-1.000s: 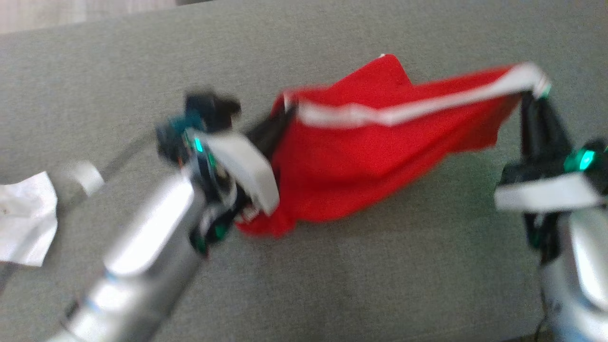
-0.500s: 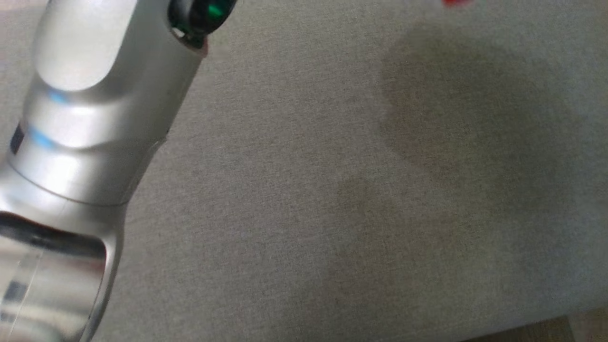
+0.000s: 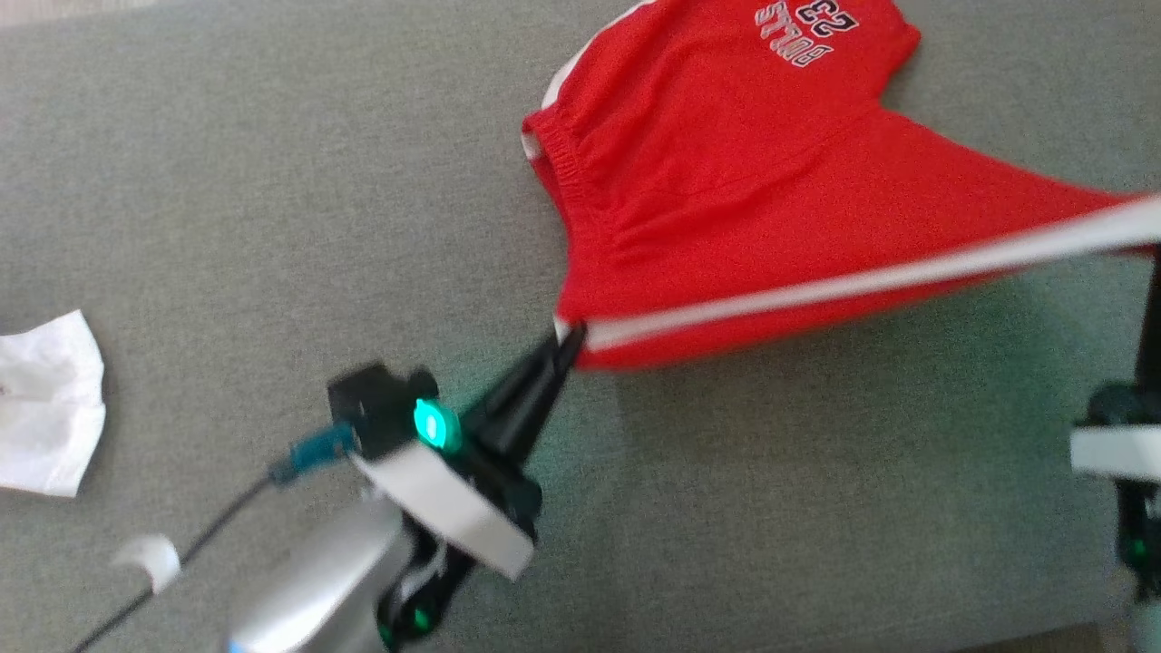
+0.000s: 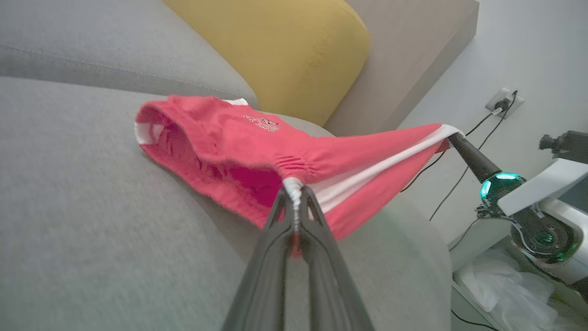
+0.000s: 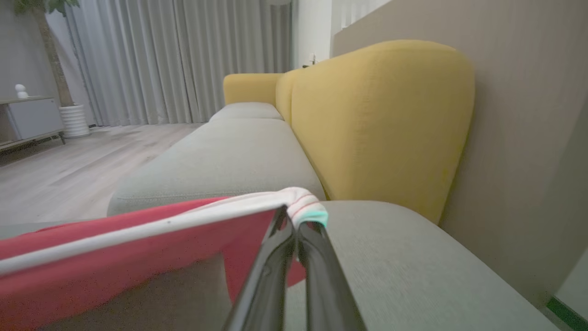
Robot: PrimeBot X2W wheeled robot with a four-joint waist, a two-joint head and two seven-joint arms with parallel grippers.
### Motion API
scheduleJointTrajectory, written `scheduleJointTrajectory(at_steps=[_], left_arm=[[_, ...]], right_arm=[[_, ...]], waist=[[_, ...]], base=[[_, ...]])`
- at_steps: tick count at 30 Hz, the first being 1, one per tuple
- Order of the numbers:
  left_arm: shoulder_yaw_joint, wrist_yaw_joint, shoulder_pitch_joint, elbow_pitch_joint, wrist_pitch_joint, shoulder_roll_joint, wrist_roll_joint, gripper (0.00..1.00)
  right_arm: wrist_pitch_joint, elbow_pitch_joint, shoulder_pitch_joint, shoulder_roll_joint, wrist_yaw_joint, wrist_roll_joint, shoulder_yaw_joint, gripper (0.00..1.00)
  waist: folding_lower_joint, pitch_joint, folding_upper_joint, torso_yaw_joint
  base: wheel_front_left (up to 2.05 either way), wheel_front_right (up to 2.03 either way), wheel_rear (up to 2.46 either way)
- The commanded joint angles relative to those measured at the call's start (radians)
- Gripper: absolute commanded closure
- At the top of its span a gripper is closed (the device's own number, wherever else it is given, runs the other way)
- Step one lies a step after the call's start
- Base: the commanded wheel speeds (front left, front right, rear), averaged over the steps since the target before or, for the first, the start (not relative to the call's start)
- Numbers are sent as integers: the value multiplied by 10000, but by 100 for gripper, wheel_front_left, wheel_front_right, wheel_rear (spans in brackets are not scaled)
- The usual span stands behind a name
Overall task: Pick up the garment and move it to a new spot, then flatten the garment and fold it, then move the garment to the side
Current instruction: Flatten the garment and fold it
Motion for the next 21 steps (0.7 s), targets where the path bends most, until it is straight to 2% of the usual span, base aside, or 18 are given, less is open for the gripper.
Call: scheduleJointTrajectory(at_steps=[1, 4, 11, 16, 21], left_arm=[[226, 23, 58, -458, -281, 448, 54, 100], [-52, 70, 640, -733, -402, 593, 226, 100], [-420, 836, 1858, -2059, -287, 893, 329, 100], [-206, 1009, 1439, -2432, -84, 324, -79, 100], [233, 1120, 606, -1664, 215, -603, -829, 100]], right_arm=[[68, -507, 447, -261, -9, 243, -223, 100], [198, -728, 1095, -317, -9, 431, -423, 100], [739, -1915, 2579, -527, -9, 849, -1026, 100], [1444, -1862, 1879, -704, -9, 884, -972, 100], [2601, -972, 60, -1293, -9, 771, 39, 100]], waist=[[1, -114, 0, 62], [1, -237, 0, 99], [1, -549, 0, 166], [1, -549, 0, 398], [1, -339, 0, 699]], base=[[0, 0, 0], [0, 0, 0], [0, 0, 0], [0, 0, 0], [0, 0, 0]])
